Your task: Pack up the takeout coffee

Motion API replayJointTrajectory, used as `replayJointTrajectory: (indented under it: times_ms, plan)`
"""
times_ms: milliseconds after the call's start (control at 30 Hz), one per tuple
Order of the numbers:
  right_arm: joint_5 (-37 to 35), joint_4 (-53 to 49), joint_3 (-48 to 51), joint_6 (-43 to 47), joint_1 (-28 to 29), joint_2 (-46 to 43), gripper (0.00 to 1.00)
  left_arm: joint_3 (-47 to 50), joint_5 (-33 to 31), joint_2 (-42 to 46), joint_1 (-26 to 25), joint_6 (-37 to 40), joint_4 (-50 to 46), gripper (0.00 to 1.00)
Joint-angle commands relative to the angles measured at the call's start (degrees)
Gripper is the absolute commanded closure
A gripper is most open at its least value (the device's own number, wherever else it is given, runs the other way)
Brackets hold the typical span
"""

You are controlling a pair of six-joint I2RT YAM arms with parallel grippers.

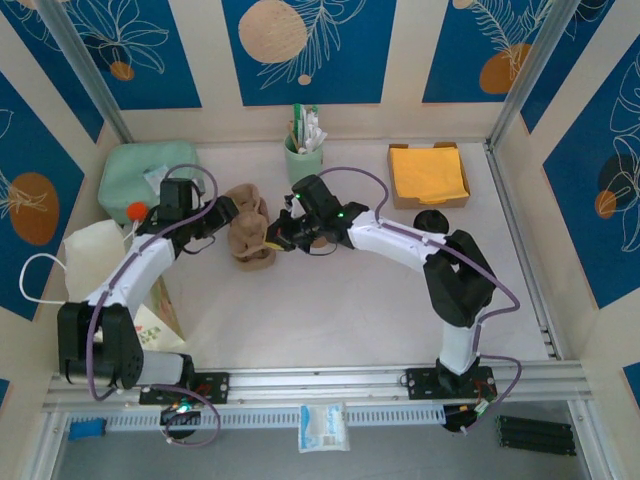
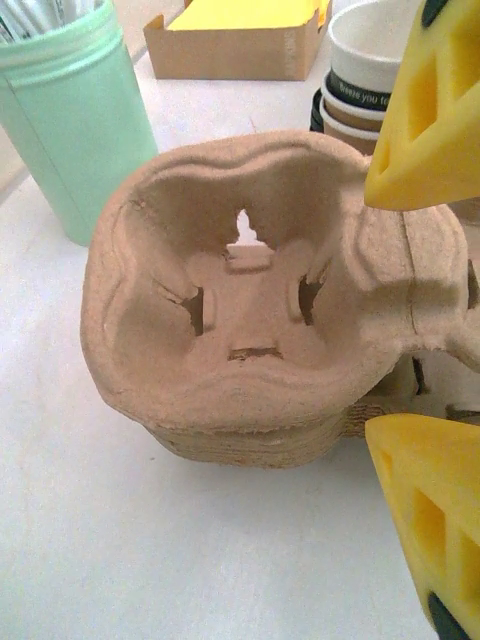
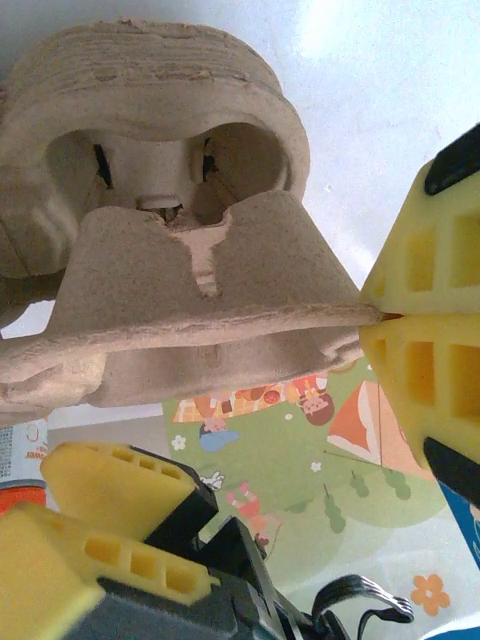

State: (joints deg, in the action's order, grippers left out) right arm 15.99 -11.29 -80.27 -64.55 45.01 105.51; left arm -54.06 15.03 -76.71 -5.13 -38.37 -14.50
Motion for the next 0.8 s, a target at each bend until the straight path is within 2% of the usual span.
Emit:
replayJointTrajectory:
  times_ms: [0, 333, 600, 767]
  plan:
    - [2.1, 1.0, 1.2, -0.6, -0.1, -2.8, 1.0, -1.0, 0.4, 1.8, 0.9, 2.2, -2.4, 0.44]
    - [3.9, 3.8, 4.5, -2.9, -0.2, -5.6, 1.0, 1.8, 1.6, 1.3, 2.8, -0.5, 1.9, 0.44]
    - [4.5, 4.8, 5.5, -4.0, -0.3, -7.9, 1.0, 2.5, 4.2, 0.0, 3.4, -4.6, 6.9, 0.49]
    - [4.9, 5.1, 5.9, -4.4, -0.4, -8.5, 1.0, 2.9, 5.2, -0.5, 3.5, -6.8, 9.8, 0.55]
